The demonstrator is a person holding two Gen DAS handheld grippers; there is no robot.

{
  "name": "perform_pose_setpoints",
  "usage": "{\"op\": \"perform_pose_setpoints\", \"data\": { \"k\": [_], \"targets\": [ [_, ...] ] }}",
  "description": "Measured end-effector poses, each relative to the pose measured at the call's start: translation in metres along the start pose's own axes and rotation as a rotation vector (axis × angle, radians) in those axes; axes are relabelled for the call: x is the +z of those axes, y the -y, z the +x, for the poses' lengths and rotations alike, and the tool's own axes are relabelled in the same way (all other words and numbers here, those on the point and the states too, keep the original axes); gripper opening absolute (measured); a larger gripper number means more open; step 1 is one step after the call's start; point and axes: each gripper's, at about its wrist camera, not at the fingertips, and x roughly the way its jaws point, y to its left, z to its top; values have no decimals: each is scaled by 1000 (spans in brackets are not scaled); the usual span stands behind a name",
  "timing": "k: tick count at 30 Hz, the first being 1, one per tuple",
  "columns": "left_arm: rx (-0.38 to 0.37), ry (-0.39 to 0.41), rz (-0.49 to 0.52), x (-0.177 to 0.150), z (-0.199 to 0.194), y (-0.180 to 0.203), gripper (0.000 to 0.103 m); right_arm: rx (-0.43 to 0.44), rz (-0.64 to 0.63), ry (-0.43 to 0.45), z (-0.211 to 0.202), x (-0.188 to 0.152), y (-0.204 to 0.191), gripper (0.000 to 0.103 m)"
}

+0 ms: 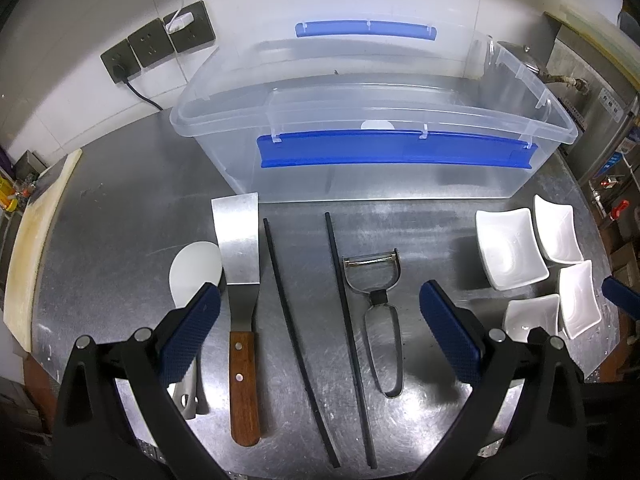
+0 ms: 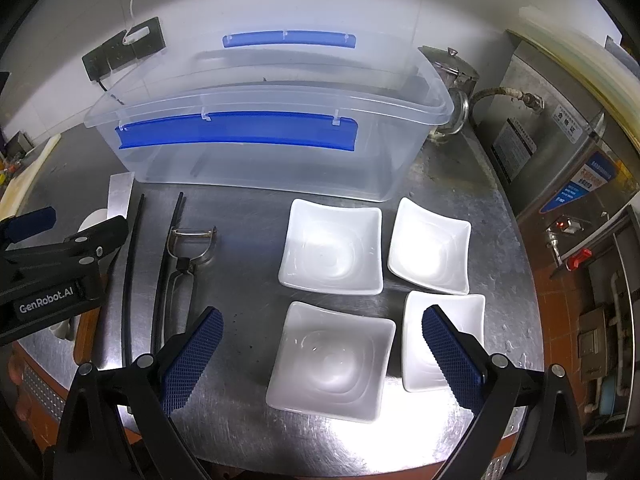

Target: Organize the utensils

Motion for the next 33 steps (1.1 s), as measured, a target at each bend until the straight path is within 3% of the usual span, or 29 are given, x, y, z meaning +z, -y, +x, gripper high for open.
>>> {"op": "perform_pose_setpoints", "data": {
  "k": [7, 12, 16, 21, 25, 28, 33],
  "targets": [
    [-64, -4, 3, 1, 3, -1, 96, 22, 40, -3, 1, -4, 6, 99],
    [-135, 29, 9, 2, -2, 1, 96, -26, 130, 35, -6, -12, 24, 99],
    [-217, 45, 73, 1, -4, 14, 96, 26, 213, 51, -12, -23, 40, 99],
    [-312, 29, 172, -2, -2, 39, 96, 20, 250, 23, -12, -36, 53, 99],
    [-388, 9, 166, -5, 1, 53, 96, -64, 280, 25, -14, -40, 77, 99],
    [-475, -19, 136, -7, 3, 65, 96, -12, 306, -2, -7, -40, 105, 99],
    [-507, -84, 94, -11, 13, 95, 95, 71, 225, -47, 11, -35, 136, 98]
  ]
}}
